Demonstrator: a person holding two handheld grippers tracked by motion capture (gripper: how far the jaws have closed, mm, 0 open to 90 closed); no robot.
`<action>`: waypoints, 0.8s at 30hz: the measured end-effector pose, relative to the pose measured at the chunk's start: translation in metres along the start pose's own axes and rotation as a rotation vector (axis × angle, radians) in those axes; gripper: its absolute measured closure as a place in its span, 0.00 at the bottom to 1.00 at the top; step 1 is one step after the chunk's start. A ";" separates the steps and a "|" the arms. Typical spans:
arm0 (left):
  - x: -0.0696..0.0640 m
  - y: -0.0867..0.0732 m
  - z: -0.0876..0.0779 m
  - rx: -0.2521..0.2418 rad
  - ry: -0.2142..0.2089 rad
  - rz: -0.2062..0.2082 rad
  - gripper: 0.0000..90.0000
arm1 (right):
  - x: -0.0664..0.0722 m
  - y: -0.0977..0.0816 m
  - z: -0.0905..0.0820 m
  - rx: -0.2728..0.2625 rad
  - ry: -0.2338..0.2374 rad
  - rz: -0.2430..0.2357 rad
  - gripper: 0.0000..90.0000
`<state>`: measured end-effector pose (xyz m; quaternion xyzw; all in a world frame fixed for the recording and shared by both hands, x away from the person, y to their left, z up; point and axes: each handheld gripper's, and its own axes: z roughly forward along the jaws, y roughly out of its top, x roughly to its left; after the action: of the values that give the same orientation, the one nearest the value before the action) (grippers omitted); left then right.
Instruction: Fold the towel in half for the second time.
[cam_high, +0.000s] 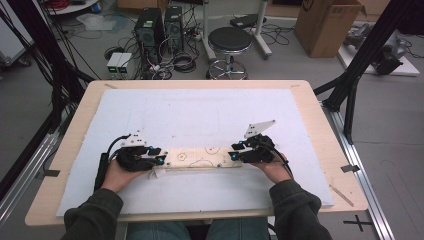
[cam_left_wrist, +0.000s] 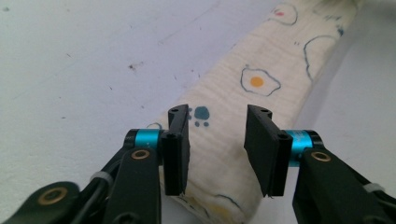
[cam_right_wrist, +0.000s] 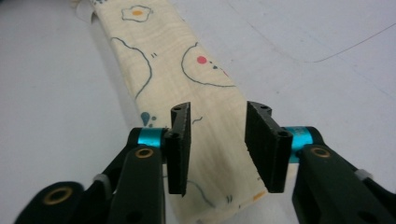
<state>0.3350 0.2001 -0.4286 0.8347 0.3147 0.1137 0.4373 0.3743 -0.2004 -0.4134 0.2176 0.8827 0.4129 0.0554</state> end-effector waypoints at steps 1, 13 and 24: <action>0.001 -0.001 0.002 0.016 -0.008 0.006 0.64 | -0.001 -0.001 0.004 0.019 -0.009 -0.005 0.63; 0.000 -0.006 0.006 0.081 0.014 0.039 0.59 | 0.001 -0.012 0.016 0.101 -0.030 -0.042 0.53; -0.002 -0.007 0.008 0.086 0.026 0.048 0.59 | -0.001 -0.022 0.015 0.053 -0.011 -0.044 0.52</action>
<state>0.3340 0.1968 -0.4386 0.8584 0.3050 0.1213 0.3942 0.3719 -0.2029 -0.4394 0.2020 0.8976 0.3866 0.0636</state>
